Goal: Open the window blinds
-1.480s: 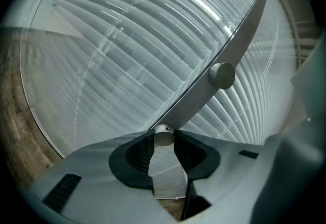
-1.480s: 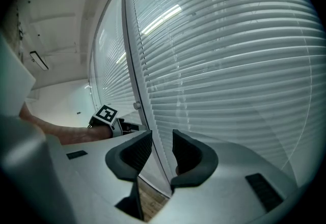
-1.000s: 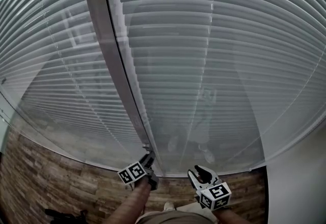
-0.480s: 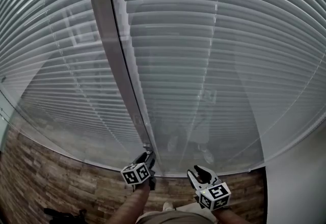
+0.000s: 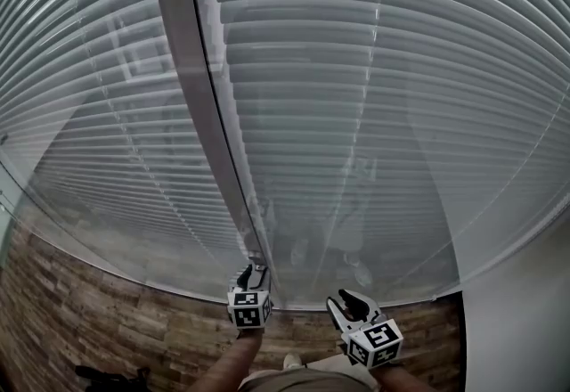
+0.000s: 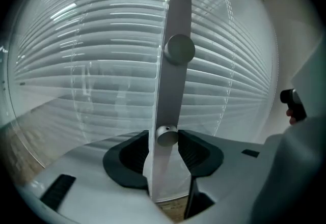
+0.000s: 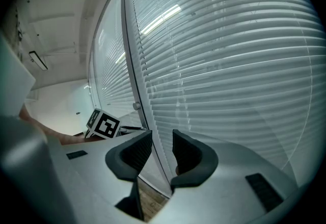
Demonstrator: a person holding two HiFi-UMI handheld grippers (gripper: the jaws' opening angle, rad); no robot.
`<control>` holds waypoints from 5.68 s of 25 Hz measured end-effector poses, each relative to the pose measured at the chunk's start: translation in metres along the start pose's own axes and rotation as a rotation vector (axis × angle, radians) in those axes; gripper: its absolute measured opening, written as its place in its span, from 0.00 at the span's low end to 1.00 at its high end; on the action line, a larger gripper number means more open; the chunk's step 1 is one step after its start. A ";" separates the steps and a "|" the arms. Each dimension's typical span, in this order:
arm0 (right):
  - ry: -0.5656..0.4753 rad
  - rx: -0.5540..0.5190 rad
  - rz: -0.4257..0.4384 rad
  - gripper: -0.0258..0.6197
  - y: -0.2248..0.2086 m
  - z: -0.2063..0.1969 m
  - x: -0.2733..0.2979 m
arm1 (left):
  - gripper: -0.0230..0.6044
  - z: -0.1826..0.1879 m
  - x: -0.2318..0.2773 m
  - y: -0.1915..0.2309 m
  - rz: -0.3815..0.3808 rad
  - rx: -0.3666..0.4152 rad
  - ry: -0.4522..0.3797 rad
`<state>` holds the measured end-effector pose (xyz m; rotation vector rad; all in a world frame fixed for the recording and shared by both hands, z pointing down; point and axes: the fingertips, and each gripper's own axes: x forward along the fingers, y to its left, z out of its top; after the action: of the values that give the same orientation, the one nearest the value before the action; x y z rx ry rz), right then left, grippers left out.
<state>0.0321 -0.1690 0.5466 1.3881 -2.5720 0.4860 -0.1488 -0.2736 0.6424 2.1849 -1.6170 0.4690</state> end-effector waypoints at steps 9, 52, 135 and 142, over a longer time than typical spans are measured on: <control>0.005 0.002 -0.003 0.23 0.000 -0.001 0.001 | 0.33 0.001 -0.001 -0.002 0.019 0.091 -0.003; 0.009 0.000 -0.009 0.23 -0.003 -0.003 -0.004 | 0.26 -0.005 -0.001 -0.006 0.020 0.113 0.010; 0.008 0.006 -0.002 0.23 -0.003 -0.004 -0.004 | 0.36 -0.005 -0.002 0.004 -0.112 -0.276 0.007; 0.001 0.007 0.003 0.23 0.000 -0.002 -0.001 | 0.36 -0.002 -0.005 0.003 -0.098 -0.219 -0.001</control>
<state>0.0333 -0.1676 0.5479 1.3863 -2.5740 0.4973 -0.1528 -0.2696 0.6421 2.0880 -1.4779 0.2489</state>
